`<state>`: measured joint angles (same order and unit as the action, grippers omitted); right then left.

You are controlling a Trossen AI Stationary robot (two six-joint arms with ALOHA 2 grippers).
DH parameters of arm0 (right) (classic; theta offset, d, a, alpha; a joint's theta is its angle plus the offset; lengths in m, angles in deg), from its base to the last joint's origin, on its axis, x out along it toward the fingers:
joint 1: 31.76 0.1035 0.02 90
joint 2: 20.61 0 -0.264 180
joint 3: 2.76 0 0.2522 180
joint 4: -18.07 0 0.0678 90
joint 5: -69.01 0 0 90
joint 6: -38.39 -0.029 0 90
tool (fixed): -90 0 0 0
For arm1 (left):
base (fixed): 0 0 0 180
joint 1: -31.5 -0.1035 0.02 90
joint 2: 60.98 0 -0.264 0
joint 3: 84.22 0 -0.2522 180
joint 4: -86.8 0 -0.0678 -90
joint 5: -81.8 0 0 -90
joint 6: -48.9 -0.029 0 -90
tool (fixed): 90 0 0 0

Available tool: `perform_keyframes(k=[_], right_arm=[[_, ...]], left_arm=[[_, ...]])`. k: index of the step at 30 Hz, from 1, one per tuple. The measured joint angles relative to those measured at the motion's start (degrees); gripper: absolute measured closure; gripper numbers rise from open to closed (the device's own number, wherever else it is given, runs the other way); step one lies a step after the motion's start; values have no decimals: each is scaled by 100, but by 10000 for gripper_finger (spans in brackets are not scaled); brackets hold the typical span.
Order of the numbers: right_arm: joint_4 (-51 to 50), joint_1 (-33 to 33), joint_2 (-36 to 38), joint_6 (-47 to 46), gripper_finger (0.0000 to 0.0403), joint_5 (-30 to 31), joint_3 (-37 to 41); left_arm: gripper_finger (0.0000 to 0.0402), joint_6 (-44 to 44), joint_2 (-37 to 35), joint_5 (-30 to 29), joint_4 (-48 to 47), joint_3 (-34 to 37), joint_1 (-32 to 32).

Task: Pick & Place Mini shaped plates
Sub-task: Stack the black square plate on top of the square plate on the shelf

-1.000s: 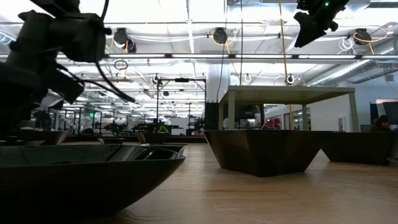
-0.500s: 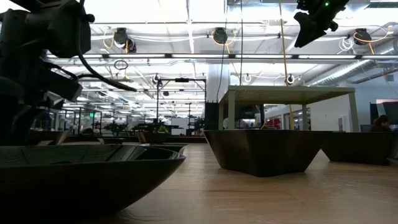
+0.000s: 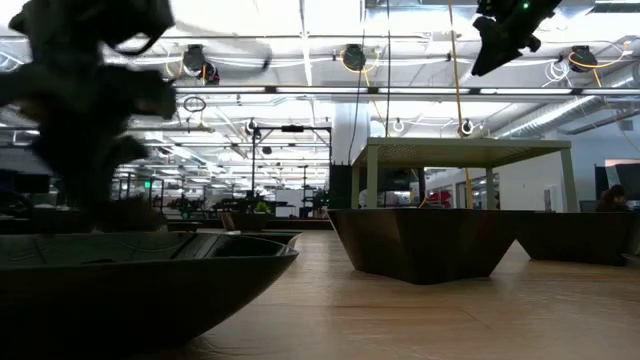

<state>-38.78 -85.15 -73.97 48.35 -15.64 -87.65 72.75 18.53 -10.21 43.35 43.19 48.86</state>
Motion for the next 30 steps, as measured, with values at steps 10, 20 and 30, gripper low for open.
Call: perform_keyframes(k=[10, 20, 30], right_arm=[[974, 628, -16, 165, 298, -3493, 504], [3946, 2420, -332, 48, 298, -4156, 2096], [5020, 3396, -2048, -39, 298, -4169, 1819]], left_arm=[[396, -2444, 0, -343, 1070, -978, -718], [397, -2261, 0, 1364, 2286, -1124, -1854], [396, -1916, 0, 1757, 2427, -1124, -1975]])
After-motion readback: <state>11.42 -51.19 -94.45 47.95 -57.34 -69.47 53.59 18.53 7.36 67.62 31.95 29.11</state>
